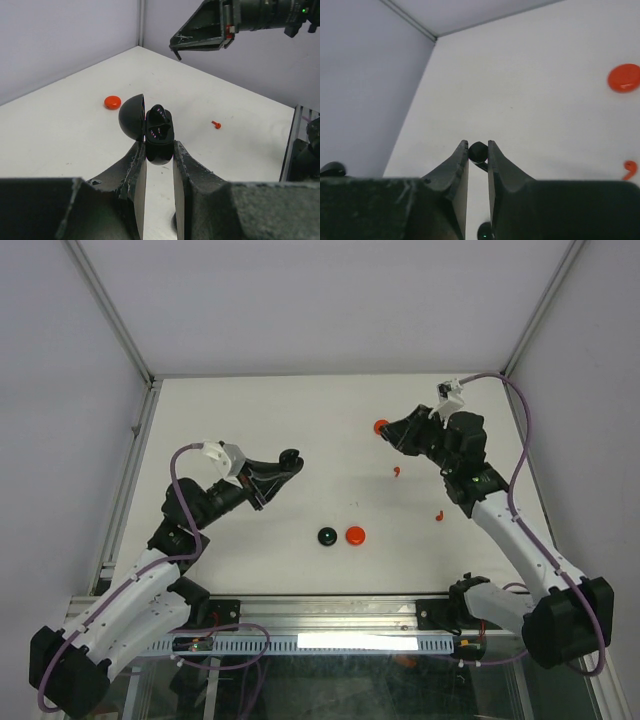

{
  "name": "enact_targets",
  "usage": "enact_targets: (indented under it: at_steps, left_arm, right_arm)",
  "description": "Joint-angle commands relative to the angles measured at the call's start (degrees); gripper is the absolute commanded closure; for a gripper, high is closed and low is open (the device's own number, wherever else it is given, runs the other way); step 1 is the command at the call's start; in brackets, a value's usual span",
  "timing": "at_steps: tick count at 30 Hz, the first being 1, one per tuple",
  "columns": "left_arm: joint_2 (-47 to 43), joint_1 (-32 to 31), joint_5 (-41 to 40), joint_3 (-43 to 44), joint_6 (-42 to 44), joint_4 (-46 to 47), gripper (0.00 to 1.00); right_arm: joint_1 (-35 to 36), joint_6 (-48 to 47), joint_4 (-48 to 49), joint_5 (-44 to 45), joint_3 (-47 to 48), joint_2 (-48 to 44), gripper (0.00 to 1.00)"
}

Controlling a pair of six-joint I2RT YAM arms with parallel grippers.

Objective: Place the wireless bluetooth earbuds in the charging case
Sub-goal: Pick up the earbud from the center of the board, then place the earbud in the charging case.

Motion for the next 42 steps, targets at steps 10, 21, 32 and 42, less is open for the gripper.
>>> enact_targets:
  at_steps: [10, 21, 32, 42]
  left_arm:
    - [-3.64, 0.76, 0.09, -4.4, 5.38, 11.6, 1.0]
    - [-4.4, 0.76, 5.29, -5.13, 8.47, 13.08, 1.0]
    - [-5.82, 0.76, 9.78, -5.29, 10.01, 13.17, 1.0]
    - [-5.81, 0.8, 10.53, -5.18, 9.56, 13.16, 1.0]
  right_arm:
    - [18.35, 9.59, 19.48, -1.92, -1.25, -6.27, 0.94]
    - [30.53, 8.85, 33.01, -1.22, -2.49, -3.42, 0.96]
    - [36.9, 6.08, 36.73, 2.65, -2.04, 1.06, 0.97]
    - [39.1, 3.69, 37.63, 7.53, -2.38, 2.25, 0.97]
